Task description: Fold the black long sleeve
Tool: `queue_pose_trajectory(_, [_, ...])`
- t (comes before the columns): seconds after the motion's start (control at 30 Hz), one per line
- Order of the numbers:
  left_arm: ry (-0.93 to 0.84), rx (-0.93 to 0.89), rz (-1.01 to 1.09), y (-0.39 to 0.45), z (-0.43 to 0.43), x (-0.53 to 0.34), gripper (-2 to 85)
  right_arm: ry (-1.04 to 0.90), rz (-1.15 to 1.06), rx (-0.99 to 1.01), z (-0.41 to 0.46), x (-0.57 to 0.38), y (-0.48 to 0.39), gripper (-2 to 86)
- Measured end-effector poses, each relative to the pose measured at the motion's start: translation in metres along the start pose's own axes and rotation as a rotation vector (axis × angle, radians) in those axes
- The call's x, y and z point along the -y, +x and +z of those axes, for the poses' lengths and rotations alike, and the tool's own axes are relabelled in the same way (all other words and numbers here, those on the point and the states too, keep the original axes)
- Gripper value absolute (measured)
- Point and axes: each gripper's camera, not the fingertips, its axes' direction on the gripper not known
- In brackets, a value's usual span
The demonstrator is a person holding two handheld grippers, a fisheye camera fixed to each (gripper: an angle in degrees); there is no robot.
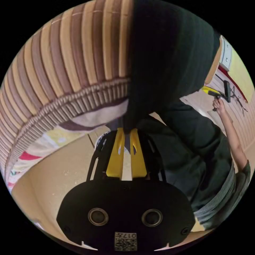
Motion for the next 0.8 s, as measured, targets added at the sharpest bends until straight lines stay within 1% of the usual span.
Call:
queue_pose_trajectory(0.07, [-0.037, -0.091, 0.085, -0.003, -0.004, -0.015, 4.0, -0.010, -0.016, -0.029, 0.004, 0.008, 0.000, 12.9])
queue_pose_trajectory(0.13, [-0.034, -0.265, 0.175, -0.010, -0.017, -0.039, 3.9, -0.041, -0.025, -0.064, 0.012, 0.016, -0.001, 12.5])
queue_pose_trajectory(0.17, [-0.034, -0.315, 0.185, -0.013, -0.020, -0.045, 3.9, -0.060, -0.033, -0.080, 0.019, 0.022, -0.002, 11.8])
queue_pose_trajectory(0.2, [-0.032, -0.416, 0.196, -0.021, -0.028, -0.055, 3.9, -0.070, -0.035, -0.087, 0.022, 0.025, -0.002, 11.4])
queue_pose_trajectory(0.23, [-0.028, -0.501, 0.207, -0.027, -0.036, -0.067, 3.9, -0.089, -0.035, -0.093, 0.027, 0.030, -0.003, 9.0])
queue_pose_trajectory(0.33, [0.011, -0.612, 0.273, -0.036, -0.061, -0.097, 3.8, -0.069, -0.087, -0.047, 0.024, 0.025, -0.007, 4.9])
queue_pose_trajectory(0.4, [0.053, -0.672, 0.315, -0.040, -0.078, -0.116, 3.7, -0.033, -0.126, 0.062, 0.011, 0.011, -0.002, 4.1])
queue_pose_trajectory(0.47, [0.120, -0.812, 0.371, -0.044, -0.094, -0.135, 3.7, 0.065, -0.207, 0.412, -0.019, -0.022, 0.014, 3.5])
queue_pose_trajectory(0.5, [0.187, -0.929, 0.418, -0.045, -0.106, -0.148, 3.7, 0.114, -0.217, 0.505, -0.029, -0.033, 0.020, 3.4])
queue_pose_trajectory(0.53, [0.265, -1.025, 0.470, -0.044, -0.118, -0.161, 3.7, 0.247, -0.228, 0.684, -0.049, -0.057, 0.031, 3.2])
queue_pose_trajectory(0.57, [0.303, -1.061, 0.496, -0.043, -0.124, -0.167, 3.7, 0.397, -0.240, 0.859, -0.070, -0.081, 0.038, 3.0])
queue_pose_trajectory(0.6, [0.366, -1.115, 0.553, -0.039, -0.136, -0.178, 3.6, 0.467, -0.253, 0.929, -0.079, -0.093, 0.040, 3.0])
queue_pose_trajectory(0.63, [0.421, -1.168, 0.619, -0.033, -0.145, -0.189, 3.6, 0.578, -0.299, 1.020, -0.096, -0.115, 0.036, 2.8])
queue_pose_trajectory(0.67, [0.448, -1.199, 0.654, -0.029, -0.149, -0.194, 3.7, 0.652, -0.363, 1.065, -0.111, -0.134, 0.027, 2.6])
queue_pose_trajectory(0.73, [0.541, -1.336, 0.787, -0.015, -0.157, -0.210, 3.7, 0.697, -0.466, 1.097, -0.126, -0.155, 0.010, 2.5])
queue_pose_trajectory(0.77, [0.562, -1.370, 0.812, -0.013, -0.157, -0.212, 3.7, 0.727, -0.537, 1.083, -0.133, -0.169, -0.001, 2.5])
queue_pose_trajectory(0.8, [0.605, -1.438, 0.847, -0.010, -0.154, -0.212, 3.7, 0.747, -0.564, 1.079, -0.134, -0.175, -0.005, 2.4])
